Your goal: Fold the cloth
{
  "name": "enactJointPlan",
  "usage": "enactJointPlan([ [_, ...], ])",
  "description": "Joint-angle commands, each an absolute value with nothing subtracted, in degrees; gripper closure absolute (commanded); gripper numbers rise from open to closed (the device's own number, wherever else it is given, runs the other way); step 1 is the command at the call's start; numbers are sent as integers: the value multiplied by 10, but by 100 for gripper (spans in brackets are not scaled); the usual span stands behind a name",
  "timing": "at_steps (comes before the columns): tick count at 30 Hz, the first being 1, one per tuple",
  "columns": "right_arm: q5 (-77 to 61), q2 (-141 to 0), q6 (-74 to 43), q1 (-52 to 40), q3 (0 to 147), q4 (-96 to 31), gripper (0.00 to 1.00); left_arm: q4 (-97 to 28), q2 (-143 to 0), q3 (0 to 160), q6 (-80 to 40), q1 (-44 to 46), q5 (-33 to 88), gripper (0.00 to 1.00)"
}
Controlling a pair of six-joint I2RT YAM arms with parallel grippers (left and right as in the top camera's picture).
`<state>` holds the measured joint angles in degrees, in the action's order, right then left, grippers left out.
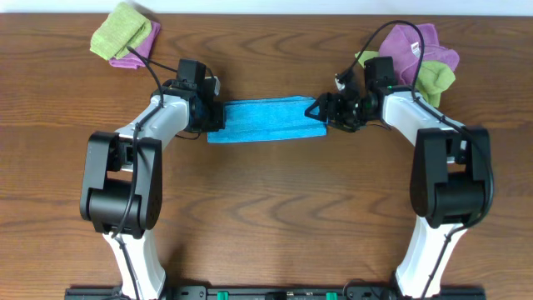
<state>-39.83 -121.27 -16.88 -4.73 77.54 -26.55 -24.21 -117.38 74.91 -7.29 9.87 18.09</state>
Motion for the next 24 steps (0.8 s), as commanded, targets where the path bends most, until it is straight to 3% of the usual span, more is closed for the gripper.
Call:
enactJointPlan([
  [1,-358,-1239,-184,-57,771,-261,34,-262,-1206,721,-68,102,176,94],
  [5,-349,-1239,-201,-65,771,-240,60,-261,-1206,721,-68,102,176,94],
  [8,-345,-1239,-219,-71,771,-223,96,-262,-1206,721,-66,102,176,94],
  [14,-340,-1207,-232,-95,795,-236,98,-266,-1206,721,-69,102,175,94],
  [24,-206,-1088,-218,-168,817,-266,99,-270,-1206,721,-96,103,195,94],
])
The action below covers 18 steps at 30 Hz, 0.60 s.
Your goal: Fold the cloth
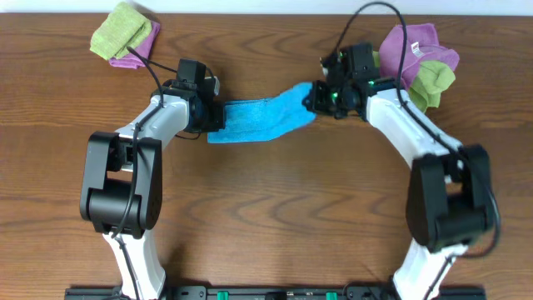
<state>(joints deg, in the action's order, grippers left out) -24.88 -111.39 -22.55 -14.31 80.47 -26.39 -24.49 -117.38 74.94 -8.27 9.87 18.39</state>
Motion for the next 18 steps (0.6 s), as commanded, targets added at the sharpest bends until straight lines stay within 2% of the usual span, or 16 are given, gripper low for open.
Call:
enactJointPlan([
  [1,-198,-1087,-218,-178,817,-266,99,-270,-1206,721,-106,105,202,94],
  [9,-164,-1089,-218,-233,817,-265,99,-254,-1206,721,-149,156,234,94],
  [18,-158,-1089,-209,-241,817,-282,99,-224,-1206,721,-173,190,252,94],
])
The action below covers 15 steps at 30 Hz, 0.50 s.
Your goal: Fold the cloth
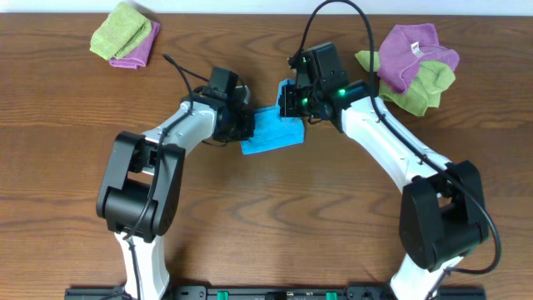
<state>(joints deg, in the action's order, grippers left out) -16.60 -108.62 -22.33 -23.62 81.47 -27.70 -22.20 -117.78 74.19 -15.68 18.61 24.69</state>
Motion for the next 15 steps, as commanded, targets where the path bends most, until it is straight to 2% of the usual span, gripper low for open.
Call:
enactJointPlan([
  [1,-158,-1089,-206,-241,817,-287,99,-220,-1206,721,-175,190,252,94],
  [15,-159,-1089,-179,-241,817,-347,99,-170,-1179,722,-185,188,252,94],
])
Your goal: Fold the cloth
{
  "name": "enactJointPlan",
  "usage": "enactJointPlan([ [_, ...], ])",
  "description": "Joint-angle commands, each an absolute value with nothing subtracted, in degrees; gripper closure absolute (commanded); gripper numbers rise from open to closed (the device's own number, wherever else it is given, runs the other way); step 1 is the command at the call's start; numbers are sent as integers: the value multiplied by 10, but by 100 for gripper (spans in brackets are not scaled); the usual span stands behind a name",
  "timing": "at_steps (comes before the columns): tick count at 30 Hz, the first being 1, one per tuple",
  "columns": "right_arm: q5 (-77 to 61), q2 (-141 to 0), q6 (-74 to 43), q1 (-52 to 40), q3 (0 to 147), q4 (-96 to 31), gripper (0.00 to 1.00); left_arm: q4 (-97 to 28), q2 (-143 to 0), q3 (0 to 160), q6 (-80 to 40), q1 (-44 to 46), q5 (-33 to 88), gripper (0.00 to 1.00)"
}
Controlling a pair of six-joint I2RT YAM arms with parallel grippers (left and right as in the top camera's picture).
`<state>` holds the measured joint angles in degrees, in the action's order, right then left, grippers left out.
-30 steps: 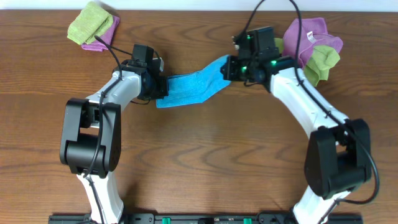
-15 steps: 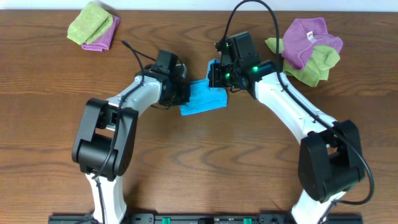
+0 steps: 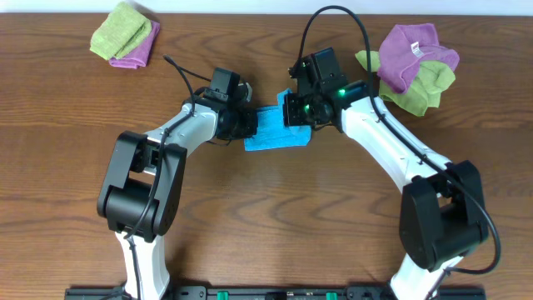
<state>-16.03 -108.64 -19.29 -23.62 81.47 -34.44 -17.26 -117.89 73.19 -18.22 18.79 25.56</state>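
Observation:
The blue cloth (image 3: 276, 133) lies bunched into a short doubled piece at the table's middle back. My left gripper (image 3: 247, 127) is at its left edge, with its fingers hidden under the wrist, and seems to be shut on that edge. My right gripper (image 3: 290, 110) hangs over the cloth's upper right part. It holds a raised corner of the cloth that sticks up beside it. The two grippers stand close together with only the short cloth between them.
A folded green cloth on a purple one (image 3: 123, 35) lies at the back left corner. A loose heap of purple and green cloths (image 3: 414, 65) sits at the back right, just behind my right arm. The wooden table (image 3: 275, 217) spreads out in front.
Both grippers and the blue cloth have shifted slightly to the right and toward the front. The cloth looks a little more flattened under my right gripper.
The blue cloth first lay stretched out flat, with one gripper at each end. Then my right gripper held its right end raised and further left. Later both grippers were close together at mid-table with the cloth doubled short, and they remain so now.

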Motion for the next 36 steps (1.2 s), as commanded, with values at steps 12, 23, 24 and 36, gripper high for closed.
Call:
enactJointPlan([
  [12,-158,-1089,-179,-241,817,-345,99,-172,-1089,734,-189,180,251,94],
  [23,-135,-1101,-175,-248,816,-333,99,-366,-825,733,-100,12,240,94],
  [24,-135,-1110,-174,-252,816,-329,99,-379,-810,733,-98,-3,260,94],
  [36,-133,-1155,-173,-271,816,-281,99,-425,-720,733,-57,-39,301,94],
])
